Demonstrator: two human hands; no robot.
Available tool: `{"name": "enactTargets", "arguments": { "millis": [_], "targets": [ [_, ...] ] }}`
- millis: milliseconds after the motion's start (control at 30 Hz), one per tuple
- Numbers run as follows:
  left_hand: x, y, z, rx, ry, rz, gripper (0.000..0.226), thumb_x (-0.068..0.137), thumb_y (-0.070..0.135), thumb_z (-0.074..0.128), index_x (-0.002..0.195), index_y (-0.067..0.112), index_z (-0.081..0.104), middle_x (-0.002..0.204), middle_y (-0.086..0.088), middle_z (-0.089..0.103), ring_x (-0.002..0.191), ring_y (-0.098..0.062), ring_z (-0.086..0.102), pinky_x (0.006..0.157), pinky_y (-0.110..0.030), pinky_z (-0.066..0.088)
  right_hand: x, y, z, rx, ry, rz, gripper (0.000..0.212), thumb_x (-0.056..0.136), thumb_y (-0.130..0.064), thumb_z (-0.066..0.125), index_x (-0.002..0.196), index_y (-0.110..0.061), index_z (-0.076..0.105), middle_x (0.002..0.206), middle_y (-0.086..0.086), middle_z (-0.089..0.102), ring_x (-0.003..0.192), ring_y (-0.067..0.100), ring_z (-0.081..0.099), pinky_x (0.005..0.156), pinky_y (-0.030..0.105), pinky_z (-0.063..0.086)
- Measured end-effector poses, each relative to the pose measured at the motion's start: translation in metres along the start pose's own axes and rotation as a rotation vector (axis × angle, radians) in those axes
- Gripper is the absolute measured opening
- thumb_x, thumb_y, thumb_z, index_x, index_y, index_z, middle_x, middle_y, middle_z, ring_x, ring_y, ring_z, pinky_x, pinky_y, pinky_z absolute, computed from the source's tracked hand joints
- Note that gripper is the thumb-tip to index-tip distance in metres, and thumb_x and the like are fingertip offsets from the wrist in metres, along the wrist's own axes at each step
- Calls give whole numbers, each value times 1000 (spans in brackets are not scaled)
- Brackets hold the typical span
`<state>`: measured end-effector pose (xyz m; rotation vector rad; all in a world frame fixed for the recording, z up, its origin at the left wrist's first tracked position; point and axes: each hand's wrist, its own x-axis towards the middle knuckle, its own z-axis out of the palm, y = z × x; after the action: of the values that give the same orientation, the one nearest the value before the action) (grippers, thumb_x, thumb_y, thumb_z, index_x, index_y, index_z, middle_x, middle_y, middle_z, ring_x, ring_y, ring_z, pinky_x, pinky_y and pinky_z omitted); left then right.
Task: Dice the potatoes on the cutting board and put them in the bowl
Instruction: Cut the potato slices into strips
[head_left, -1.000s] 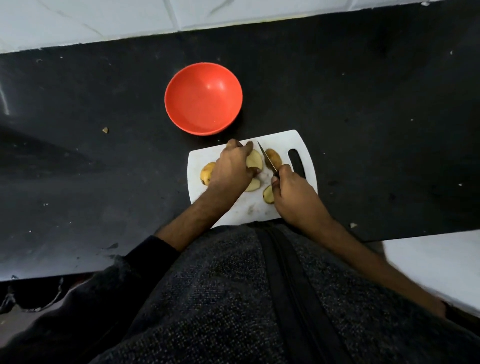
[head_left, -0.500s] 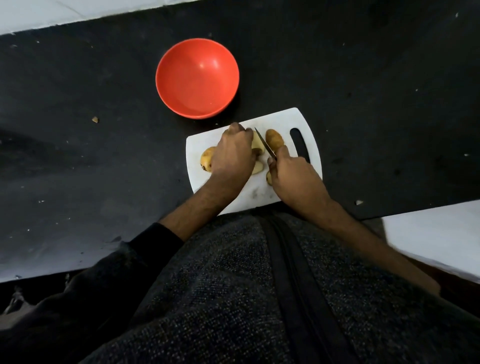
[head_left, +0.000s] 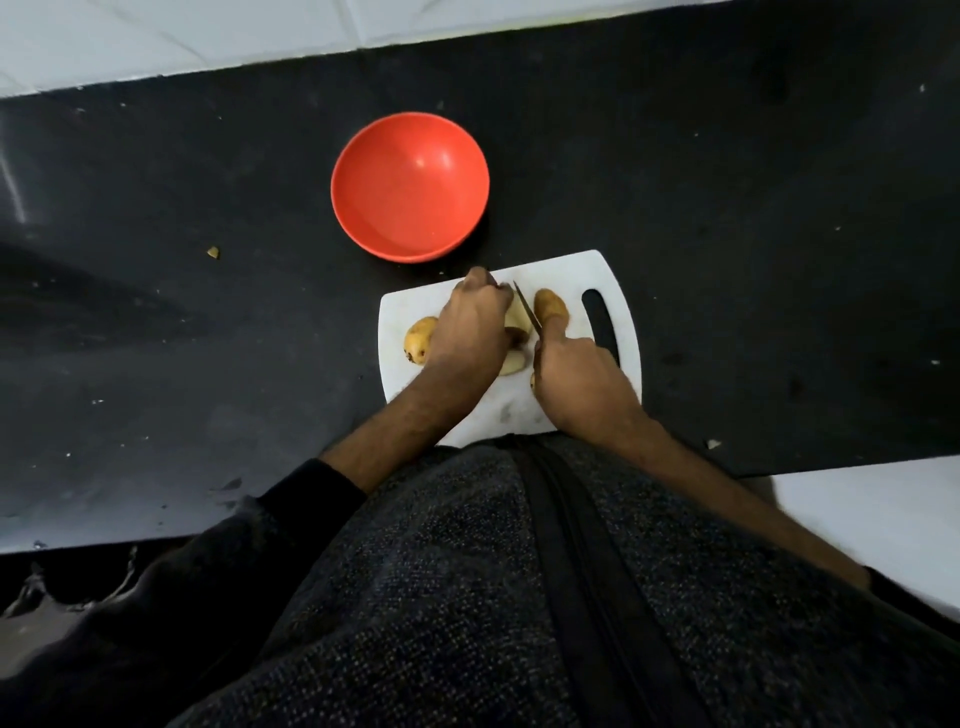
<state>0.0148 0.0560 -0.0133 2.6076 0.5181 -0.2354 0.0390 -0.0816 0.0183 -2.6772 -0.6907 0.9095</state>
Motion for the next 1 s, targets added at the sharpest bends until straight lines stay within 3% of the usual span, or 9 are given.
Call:
{"name": "enactTargets", "arguments": {
  "millis": [67, 367, 467, 633, 833, 1000],
  "targets": [
    [0, 0, -1, 0, -2, 9, 37, 82, 15, 79, 116, 5, 69, 121, -11, 53, 103, -27, 59, 85, -42, 55, 1, -2, -1, -3, -27, 23, 54, 105, -21, 28, 154, -11, 9, 116, 18, 61, 97, 34, 60, 85, 48, 49],
    [-1, 6, -1, 21, 5, -4, 22, 85, 7, 73, 107, 6, 69, 117, -12, 52, 101, -27, 57, 81, -42, 55, -1, -6, 1, -92, 12, 16, 53, 106, -23, 30, 153, -12, 11, 115, 20, 63, 100, 34, 64, 79, 44, 49],
    [-1, 6, -3, 10, 6, 2, 17, 84, 5, 73, 101, 7, 70, 116, -12, 52, 101, -26, 56, 80, -41, 55, 0, -7, -2, -90, 0, 13, 58, 106, -28, 29, 156, -13, 4, 116, 19, 63, 98, 33, 64, 79, 43, 49],
    [1, 5, -2, 11, 2, 0, 23, 84, 4, 73, 107, 7, 71, 116, -11, 52, 99, -25, 57, 80, -38, 55, 2, -6, -2, -103, 21, 22, 62, 105, -30, 28, 157, -14, -2, 115, 17, 63, 96, 32, 64, 71, 37, 40],
    [3, 8, -3, 38, -13, -34, 17, 87, 4, 69, 104, 5, 71, 116, -13, 53, 96, -26, 59, 80, -38, 54, 0, -11, -7, -55, 17, 12, 46, 107, -26, 22, 151, -11, 18, 117, 14, 62, 93, 31, 61, 81, 45, 48],
    [4, 10, -4, 32, -23, -67, 14, 88, 4, 68, 102, 5, 69, 114, -14, 52, 93, -26, 59, 77, -35, 53, 3, -7, -1, -82, 35, 2, 59, 107, -39, 23, 155, -14, 2, 122, 15, 60, 100, 29, 63, 83, 44, 49]
  ]
}}
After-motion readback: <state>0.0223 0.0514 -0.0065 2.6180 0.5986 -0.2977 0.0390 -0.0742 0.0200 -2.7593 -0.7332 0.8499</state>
